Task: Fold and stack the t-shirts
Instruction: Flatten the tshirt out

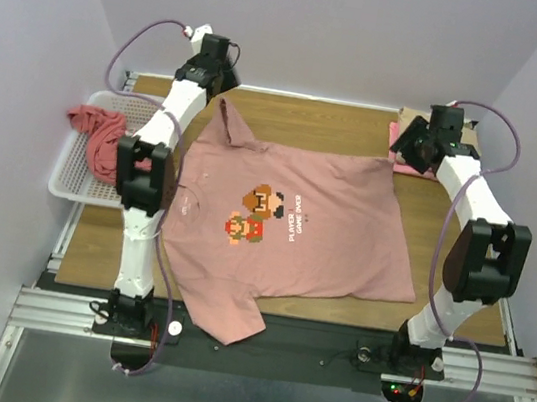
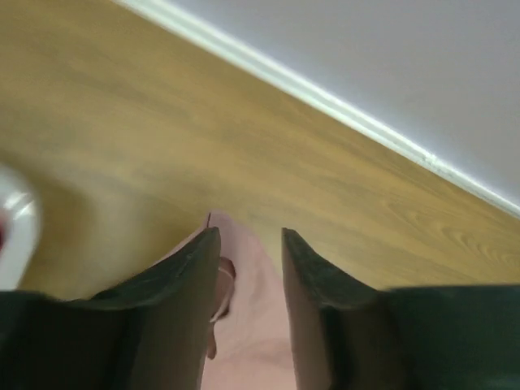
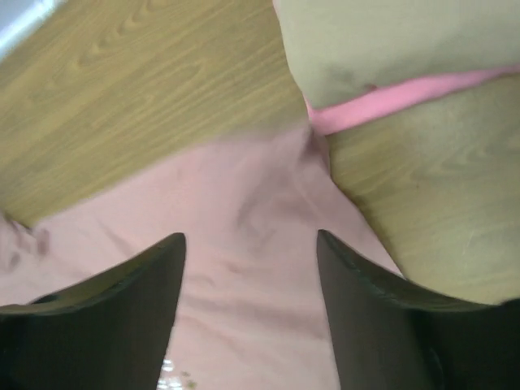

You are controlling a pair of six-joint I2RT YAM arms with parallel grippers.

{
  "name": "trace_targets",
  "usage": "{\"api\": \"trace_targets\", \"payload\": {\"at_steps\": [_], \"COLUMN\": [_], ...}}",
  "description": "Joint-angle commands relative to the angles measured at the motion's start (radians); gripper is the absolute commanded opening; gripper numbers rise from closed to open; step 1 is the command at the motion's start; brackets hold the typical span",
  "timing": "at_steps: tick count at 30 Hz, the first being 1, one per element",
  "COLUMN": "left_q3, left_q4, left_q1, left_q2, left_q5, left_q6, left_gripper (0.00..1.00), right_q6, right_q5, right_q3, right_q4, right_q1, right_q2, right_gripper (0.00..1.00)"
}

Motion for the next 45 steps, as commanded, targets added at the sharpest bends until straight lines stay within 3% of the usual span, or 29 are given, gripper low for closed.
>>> {"api": "trace_targets", "payload": {"at_steps": [1, 4, 6, 10, 16, 17, 21, 26, 37, 45], "left_q3": [0.380, 0.245, 0.050, -0.203, -0.608, -0.712, -0.899, -0.914, -0.655, -0.460], "left_q4": [-0.156, -0.063, 0.037, 0.062, 0.034, 0.037, 0.112, 0.119, 0.074, 0.030], "left_q1": [-0.002, -0.004, -0.005, -0.018, -0.068, -0.081, -0.127, -0.127, -0.075, -0.022], "left_q2": [0.120, 0.049, -0.068, -0.240, -0.536, -0.568, -0.651, -0.541, -0.136, 0.020], "left_q5": [0.084, 0.099, 0.142, 0.097, 0.066, 0.061, 0.066, 0.003, 0.038, 0.052], "left_q6": [0.044, 0.041, 0.036, 0.012, -0.083, -0.101, -0.126, -0.117, -0.074, -0.025], "left_gripper": [0.98, 0.98, 0.99, 0.98, 0.99, 0.99, 0.99, 0.98, 0.98, 0.98], "right_q6": [-0.044, -0.061, -0.063, -0.052, -0.012, -0.007, -0.012, -0.041, -0.041, -0.021], "right_q5": [-0.029, -0.035, -0.037, -0.112, -0.181, -0.192, -0.193, -0.181, -0.097, -0.048], "right_q3": [0.106, 0.068, 0.022, -0.123, -0.435, -0.468, -0.595, -0.594, -0.536, -0.442], "right_q4": [0.082, 0.082, 0.082, 0.082, 0.082, 0.079, 0.079, 0.082, 0.141, 0.163], "right_q1": [-0.005, -0.005, -0.005, -0.005, -0.002, -0.002, -0.002, -0.001, -0.001, -0.001], "right_q2": [0.029, 0.002, -0.050, -0.162, -0.395, -0.422, -0.485, -0.372, -0.098, 0.080], "right_gripper": [0.80, 0.86, 0.88, 1.00, 1.00, 1.00, 1.00, 1.00, 1.00, 1.00]}}
